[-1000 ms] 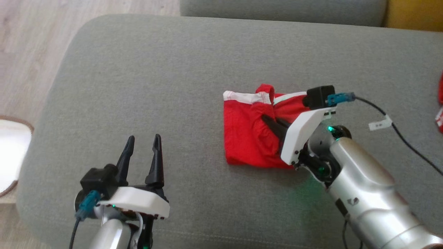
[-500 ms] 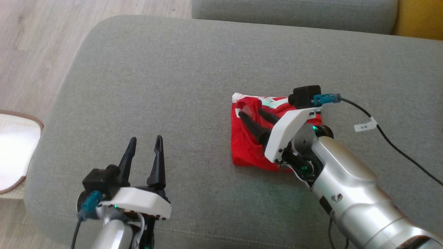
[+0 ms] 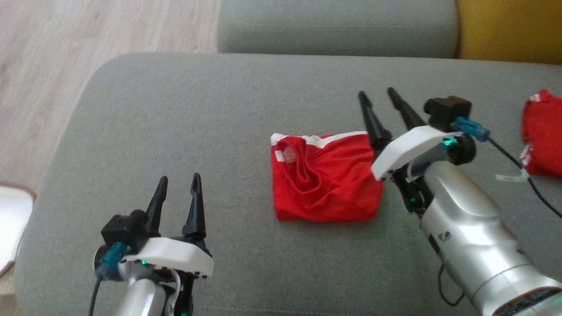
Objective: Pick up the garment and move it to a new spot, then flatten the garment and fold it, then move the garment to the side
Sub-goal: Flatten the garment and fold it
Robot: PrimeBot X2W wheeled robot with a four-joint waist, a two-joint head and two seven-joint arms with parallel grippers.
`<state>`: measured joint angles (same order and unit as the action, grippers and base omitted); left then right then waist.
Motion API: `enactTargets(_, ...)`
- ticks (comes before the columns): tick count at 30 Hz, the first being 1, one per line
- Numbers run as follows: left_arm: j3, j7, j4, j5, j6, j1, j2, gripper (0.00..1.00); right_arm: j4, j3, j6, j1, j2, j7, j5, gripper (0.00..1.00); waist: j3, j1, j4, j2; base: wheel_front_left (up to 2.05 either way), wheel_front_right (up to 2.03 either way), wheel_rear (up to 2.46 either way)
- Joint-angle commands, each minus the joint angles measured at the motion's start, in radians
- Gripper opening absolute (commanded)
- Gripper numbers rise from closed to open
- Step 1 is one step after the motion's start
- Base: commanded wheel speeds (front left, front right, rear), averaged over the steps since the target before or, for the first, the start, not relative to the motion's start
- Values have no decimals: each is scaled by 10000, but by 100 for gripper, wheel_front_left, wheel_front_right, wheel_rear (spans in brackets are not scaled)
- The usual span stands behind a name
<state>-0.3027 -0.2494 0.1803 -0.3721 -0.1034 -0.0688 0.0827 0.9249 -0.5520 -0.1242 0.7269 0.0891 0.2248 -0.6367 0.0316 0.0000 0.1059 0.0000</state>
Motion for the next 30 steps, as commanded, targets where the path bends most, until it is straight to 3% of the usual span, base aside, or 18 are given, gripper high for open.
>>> enactTargets(1, 478, -123, -213, 72, -80, -548, -10, 100, -191, 316, -65, 119, -90, 259, 427, 100, -279, 0, -276, 0, 0, 0, 0)
enactTargets(5, 639, -123, -156, 70, -150, -396, -33, 100, -658, 1577, -65, -530, -121, 360, 1585, 100, -463, 0, -524, 0, 0, 0, 0)
enactTargets(14, 1029, -124, -417, 434, -379, 312, -105, 100, -4177, 4333, -65, -4048, -371, 367, 4366, 100, -580, 0, -730, 0, 0, 0, 0)
enactTargets(21, 1012, -124, -445, 647, -314, 672, -163, 100, -5826, 4428, -65, -5728, -385, 368, 4290, 100, -570, 0, -698, 0, 0, 0, 0)
enactTargets(30, 1101, -124, -366, 781, -221, 797, -203, 100, -6397, 4437, -65, -6510, -387, 361, 4058, 100, -531, 0, -697, 0, 0, 0, 0)
